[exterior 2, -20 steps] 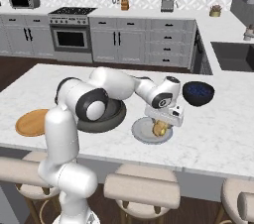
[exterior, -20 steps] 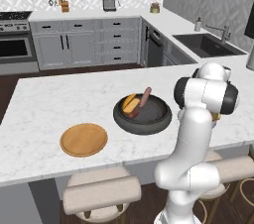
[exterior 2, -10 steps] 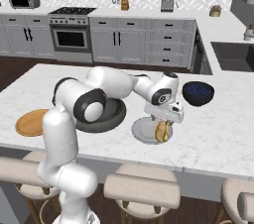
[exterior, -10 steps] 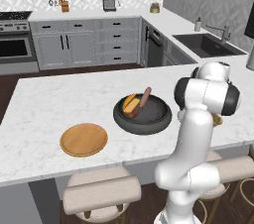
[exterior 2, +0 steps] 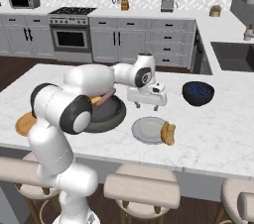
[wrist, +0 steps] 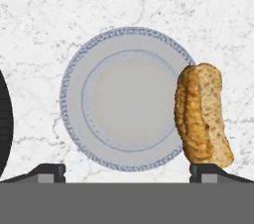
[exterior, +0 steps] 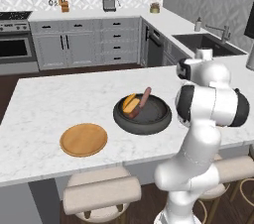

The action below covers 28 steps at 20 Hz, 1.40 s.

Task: Place one bun and one sausage from the bowl on each plate.

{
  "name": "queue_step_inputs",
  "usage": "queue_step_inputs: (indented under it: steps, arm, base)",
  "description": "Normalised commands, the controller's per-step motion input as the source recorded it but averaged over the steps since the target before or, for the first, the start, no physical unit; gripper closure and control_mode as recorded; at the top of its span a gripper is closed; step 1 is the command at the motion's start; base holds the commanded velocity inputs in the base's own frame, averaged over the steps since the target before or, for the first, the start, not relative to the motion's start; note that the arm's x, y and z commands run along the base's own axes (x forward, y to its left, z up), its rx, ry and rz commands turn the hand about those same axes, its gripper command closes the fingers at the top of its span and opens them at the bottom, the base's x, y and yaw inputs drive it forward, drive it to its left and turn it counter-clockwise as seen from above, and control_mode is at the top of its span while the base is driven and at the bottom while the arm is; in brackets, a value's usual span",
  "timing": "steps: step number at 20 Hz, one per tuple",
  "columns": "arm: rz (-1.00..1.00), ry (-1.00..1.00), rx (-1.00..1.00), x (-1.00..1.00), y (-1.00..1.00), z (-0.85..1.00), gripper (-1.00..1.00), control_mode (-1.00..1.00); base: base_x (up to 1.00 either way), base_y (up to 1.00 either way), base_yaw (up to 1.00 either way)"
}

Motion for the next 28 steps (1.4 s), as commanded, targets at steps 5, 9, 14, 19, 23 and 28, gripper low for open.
queue_step_inputs:
  steps: [5, 9, 14, 19, 23, 28]
  arm:
    - [0.0, 0.0, 0.0, -0.24, 0.98, 0.75, -1.0, -1.0]
    - [0.0, 0.0, 0.13, 0.24, 0.98, 0.66, -1.0, -1.0]
    - [-0.12, 0.0, 0.13, 0.78, 0.99, -0.06, -1.0, -1.0]
    - [-0.1, -0.04, 0.17, 0.64, 0.41, -0.45, -1.0, -1.0]
    - [-0.11, -0.04, 0.1, 0.69, 0.37, -0.49, -1.0, -1.0]
    - [-0.07, -0.02, 0.01, 0.49, 0.47, -0.54, -1.0, -1.0]
  base:
    - [0.0, 0.0, 0.0]
    - [0.0, 0.0, 0.0]
    - [0.0, 0.0, 0.0]
    - [0.0, 0.0, 0.0]
    - [0.0, 0.0, 0.0]
    - [0.0, 0.0, 0.0]
